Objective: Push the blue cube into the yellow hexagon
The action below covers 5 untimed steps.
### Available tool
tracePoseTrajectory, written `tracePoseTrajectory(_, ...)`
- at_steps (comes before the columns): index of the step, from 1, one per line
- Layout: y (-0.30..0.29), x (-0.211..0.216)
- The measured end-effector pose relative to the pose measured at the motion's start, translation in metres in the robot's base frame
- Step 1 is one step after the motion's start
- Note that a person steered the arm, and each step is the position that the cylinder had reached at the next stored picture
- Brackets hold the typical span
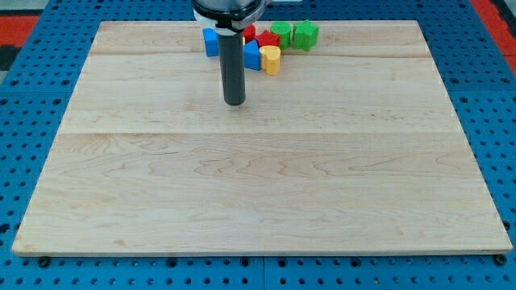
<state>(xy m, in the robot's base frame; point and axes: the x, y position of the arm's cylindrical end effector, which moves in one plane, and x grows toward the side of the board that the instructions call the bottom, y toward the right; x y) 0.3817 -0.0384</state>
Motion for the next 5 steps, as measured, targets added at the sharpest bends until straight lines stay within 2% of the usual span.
tracePoseTrajectory(1,-0.003,-0.002)
tracePoseTrajectory(2,-0.007,-0.057)
tracePoseTrajectory(3,-0.009,-0.093)
tracePoseTrajectory(5,-0.017,-0.112)
